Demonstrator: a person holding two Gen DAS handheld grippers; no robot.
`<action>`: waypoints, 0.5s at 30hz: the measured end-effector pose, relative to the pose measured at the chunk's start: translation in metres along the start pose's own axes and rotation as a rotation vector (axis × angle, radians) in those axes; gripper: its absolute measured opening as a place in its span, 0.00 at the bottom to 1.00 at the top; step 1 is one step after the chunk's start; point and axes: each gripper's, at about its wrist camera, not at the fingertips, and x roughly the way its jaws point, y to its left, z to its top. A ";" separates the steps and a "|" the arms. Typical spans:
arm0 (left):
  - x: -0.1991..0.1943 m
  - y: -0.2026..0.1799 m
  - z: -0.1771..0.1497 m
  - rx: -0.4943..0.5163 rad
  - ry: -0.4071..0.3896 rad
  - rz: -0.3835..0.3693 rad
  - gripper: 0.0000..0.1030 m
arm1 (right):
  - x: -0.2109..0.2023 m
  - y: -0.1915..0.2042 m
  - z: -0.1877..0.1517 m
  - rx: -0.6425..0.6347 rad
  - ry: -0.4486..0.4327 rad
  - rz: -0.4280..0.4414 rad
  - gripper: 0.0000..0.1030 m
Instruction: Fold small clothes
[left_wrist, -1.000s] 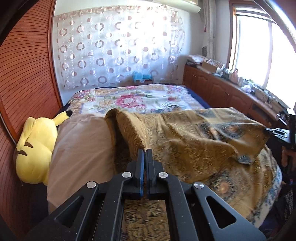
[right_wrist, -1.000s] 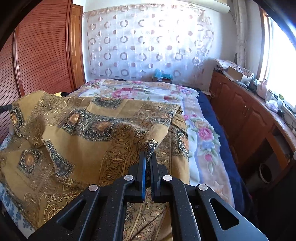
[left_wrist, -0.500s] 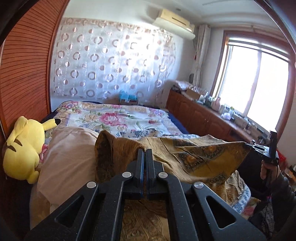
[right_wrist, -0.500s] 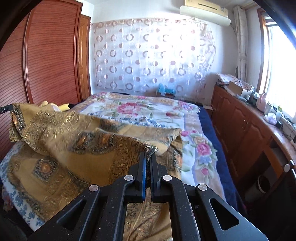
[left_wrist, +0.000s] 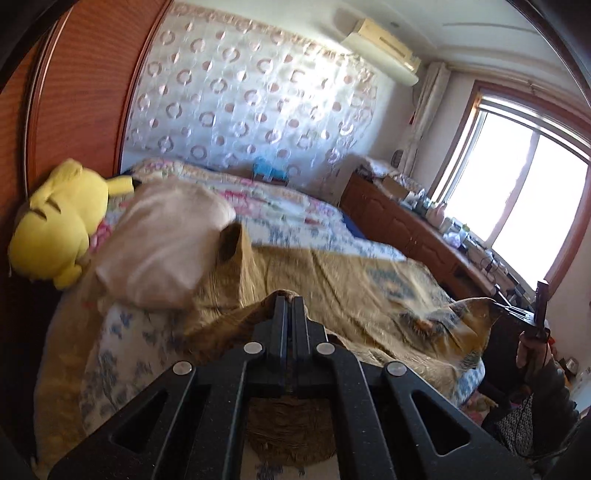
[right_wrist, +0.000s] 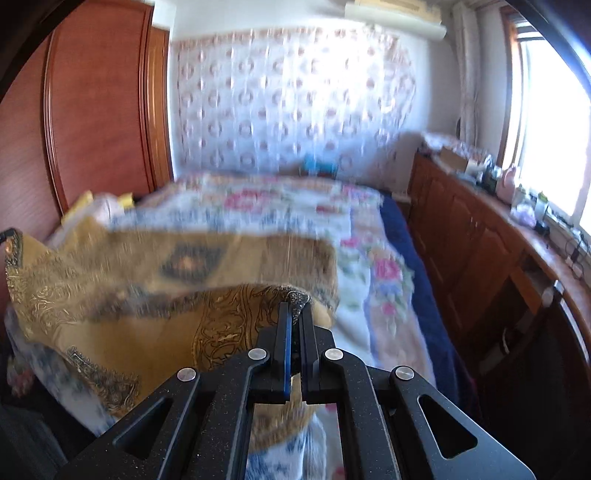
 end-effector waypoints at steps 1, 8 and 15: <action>0.003 -0.001 -0.004 -0.003 0.011 0.002 0.02 | 0.007 0.001 -0.008 0.009 0.020 0.007 0.03; 0.022 -0.043 0.016 0.086 0.032 -0.046 0.02 | 0.030 0.012 -0.021 0.022 0.059 0.035 0.03; 0.029 -0.138 0.082 0.228 -0.034 -0.201 0.02 | 0.022 0.006 -0.013 0.014 0.029 0.050 0.03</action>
